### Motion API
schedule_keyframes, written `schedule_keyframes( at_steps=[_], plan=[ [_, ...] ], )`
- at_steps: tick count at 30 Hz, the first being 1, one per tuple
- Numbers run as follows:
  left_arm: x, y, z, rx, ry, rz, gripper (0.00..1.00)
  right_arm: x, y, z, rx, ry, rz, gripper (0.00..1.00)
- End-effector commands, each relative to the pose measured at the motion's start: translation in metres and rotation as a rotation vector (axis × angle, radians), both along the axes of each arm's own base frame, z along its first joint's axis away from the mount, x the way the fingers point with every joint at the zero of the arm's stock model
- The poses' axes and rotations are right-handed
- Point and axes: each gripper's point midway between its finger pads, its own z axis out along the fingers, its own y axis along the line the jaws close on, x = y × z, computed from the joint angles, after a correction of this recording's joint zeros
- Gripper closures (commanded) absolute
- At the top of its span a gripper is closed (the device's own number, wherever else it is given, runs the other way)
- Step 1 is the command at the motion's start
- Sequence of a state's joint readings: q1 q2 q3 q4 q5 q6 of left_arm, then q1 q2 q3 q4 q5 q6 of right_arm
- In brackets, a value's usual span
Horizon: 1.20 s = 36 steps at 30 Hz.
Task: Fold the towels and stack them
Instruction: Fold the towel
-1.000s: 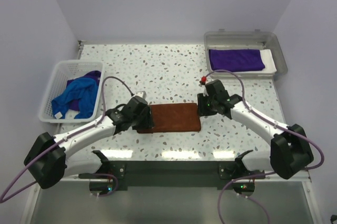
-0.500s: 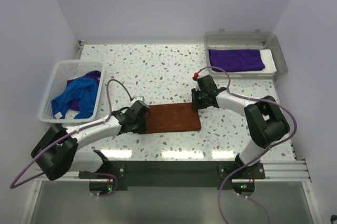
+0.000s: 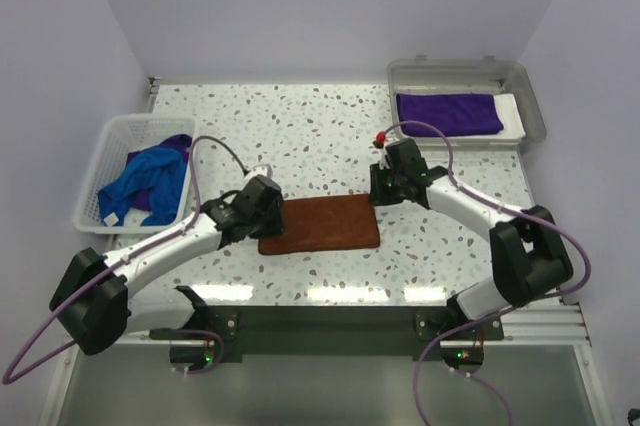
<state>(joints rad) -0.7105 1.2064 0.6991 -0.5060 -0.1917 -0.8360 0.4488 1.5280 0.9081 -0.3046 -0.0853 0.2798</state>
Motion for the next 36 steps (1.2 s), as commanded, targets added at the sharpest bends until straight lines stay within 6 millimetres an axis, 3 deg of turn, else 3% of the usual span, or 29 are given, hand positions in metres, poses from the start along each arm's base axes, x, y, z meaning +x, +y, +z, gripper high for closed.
schedule_keyframes(
  at_steps=[1,5,11,14,20,28,31,32,36],
  plan=[
    [0.037,-0.004,0.032,0.015,-0.105,0.014,0.57,-0.033,0.004,0.009,0.022,0.045,0.065,0.69],
    [0.066,-0.003,0.027,0.036,-0.138,0.028,0.66,-0.059,0.004,0.002,0.013,0.102,0.099,0.68],
    [0.09,0.005,-0.01,0.068,-0.1,0.03,0.74,-0.083,0.0,-0.026,-0.015,0.18,0.116,0.67],
    [0.088,0.011,-0.034,0.103,-0.046,0.035,0.76,-0.091,-0.006,-0.045,-0.042,0.227,0.107,0.67],
    [0.084,0.037,-0.054,0.149,-0.003,0.088,0.77,-0.102,-0.025,-0.059,-0.117,0.267,0.056,0.68],
    [0.097,0.063,-0.059,0.237,0.007,0.112,0.71,-0.1,-0.022,-0.042,-0.095,0.239,0.065,0.68],
    [0.107,0.061,-0.049,0.251,-0.024,0.077,0.6,-0.092,-0.014,-0.022,-0.058,0.197,0.07,0.66],
    [0.111,0.06,-0.042,0.249,-0.042,0.066,0.51,-0.084,-0.01,-0.011,-0.045,0.167,0.067,0.59],
    [0.121,0.051,-0.008,0.233,-0.123,0.002,0.34,-0.063,-0.028,0.008,-0.102,0.11,-0.008,0.46]
  ],
)
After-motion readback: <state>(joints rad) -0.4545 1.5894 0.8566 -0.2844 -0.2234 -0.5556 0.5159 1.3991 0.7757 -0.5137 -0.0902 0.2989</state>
